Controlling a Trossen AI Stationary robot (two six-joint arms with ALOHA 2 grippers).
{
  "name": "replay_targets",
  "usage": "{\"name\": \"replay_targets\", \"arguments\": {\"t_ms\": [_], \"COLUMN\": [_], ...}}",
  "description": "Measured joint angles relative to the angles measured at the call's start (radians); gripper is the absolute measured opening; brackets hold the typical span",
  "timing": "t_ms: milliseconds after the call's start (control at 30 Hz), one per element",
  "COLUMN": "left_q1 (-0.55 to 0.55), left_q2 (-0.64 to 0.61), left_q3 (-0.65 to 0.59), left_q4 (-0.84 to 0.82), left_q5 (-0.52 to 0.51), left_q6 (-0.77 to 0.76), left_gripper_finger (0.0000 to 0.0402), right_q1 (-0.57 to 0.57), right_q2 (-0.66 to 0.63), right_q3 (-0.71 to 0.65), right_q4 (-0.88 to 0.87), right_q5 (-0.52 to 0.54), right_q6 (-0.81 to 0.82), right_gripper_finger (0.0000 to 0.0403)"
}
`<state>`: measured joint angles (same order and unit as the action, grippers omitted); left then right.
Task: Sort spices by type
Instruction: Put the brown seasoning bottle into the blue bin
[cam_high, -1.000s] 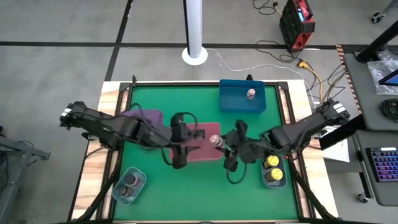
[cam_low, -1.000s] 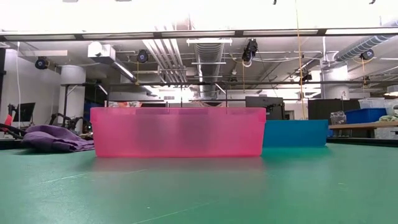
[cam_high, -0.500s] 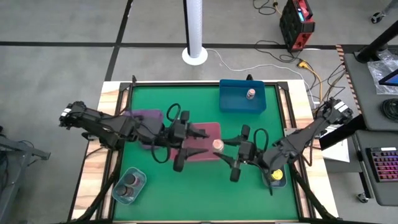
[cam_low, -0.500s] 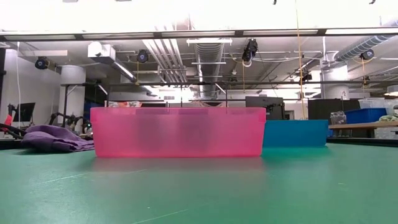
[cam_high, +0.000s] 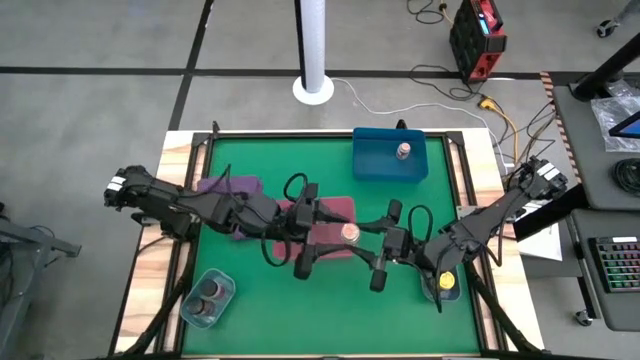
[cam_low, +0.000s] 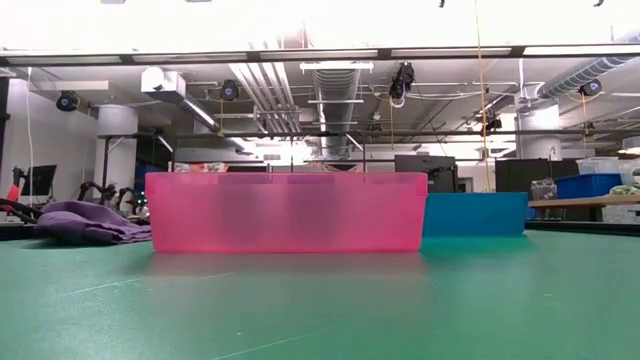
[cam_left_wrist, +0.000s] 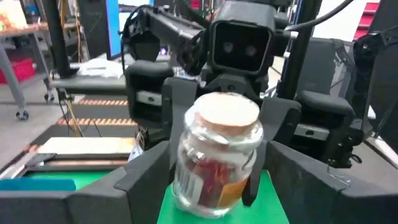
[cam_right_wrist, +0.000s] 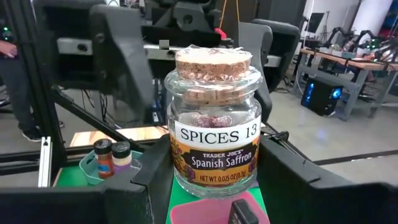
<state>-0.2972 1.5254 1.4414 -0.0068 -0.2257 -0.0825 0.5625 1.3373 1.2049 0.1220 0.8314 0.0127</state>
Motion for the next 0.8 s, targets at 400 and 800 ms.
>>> {"name": "replay_targets", "arguments": {"t_ms": [400, 800], "left_q1": [0.013, 0.024], "left_q2": [0.043, 0.043], "left_q3": [0.0, 0.0], "left_q4": [0.083, 0.08], "left_q5": [0.0, 0.002], "left_q6": [0.066, 0.08], "left_gripper_finger": [0.0228, 0.0172], "right_q1": [0.0, 0.0], "right_q2": [0.001, 0.001], "right_q3": [0.001, 0.001], "right_q4": [0.011, 0.003], "right_q5": [0.0, 0.01], "right_q6": [-0.006, -0.011], "right_gripper_finger": [0.018, 0.0207]}}
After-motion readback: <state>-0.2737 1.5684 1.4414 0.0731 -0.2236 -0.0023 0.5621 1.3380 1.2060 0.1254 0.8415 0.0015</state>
